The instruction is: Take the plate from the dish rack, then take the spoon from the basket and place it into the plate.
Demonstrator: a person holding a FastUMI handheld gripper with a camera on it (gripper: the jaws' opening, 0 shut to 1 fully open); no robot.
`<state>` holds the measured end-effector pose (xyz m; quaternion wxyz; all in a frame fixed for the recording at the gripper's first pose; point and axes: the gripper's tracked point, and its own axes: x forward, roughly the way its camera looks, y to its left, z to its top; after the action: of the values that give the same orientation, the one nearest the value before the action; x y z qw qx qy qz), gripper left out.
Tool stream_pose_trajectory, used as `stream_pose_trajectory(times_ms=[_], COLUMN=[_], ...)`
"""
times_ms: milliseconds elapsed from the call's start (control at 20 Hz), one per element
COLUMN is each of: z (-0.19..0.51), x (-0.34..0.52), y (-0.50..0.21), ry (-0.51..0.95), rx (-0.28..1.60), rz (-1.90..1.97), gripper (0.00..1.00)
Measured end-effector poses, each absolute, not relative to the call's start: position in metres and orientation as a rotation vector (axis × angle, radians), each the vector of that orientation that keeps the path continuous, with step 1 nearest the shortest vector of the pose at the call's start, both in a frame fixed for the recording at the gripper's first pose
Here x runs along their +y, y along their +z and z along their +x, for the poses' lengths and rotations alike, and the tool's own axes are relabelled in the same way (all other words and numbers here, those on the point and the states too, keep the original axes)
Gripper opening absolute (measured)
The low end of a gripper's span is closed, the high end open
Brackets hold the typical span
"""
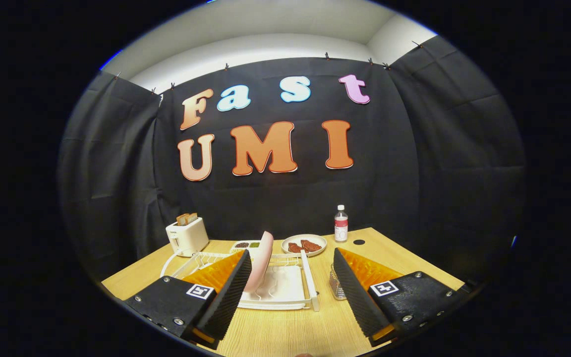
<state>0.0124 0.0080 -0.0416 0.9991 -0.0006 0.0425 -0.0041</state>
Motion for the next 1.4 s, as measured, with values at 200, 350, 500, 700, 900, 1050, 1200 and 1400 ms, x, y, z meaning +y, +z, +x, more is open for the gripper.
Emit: stream_pose_trajectory(times_ms=[200,350,500,700,900,1050,1200,1400], z=[0.022,0.033,0.052,0.079,0.110,0.138,0.164,0.190], x=[0.013,0.017,0.024,0.045,0.061,0.067,0.069,0.068], y=[-0.050,-0.050,-0.051,-0.059,-0.070,-0.084,-0.106,-0.137], ry=[0.000,0.001,0.005,0.042,0.050,0.035,0.012,-0.014], rx=[0.109,0.115,0.130,0.171,0.218,0.250,0.307,0.393], rz=[0.000,-0.013,-0.015,-0.037,-0.039,-0.060,-0.046,-0.011], gripper=[0.99,0.99,0.99,0.99,0.99,0.99,0.99,0.99])
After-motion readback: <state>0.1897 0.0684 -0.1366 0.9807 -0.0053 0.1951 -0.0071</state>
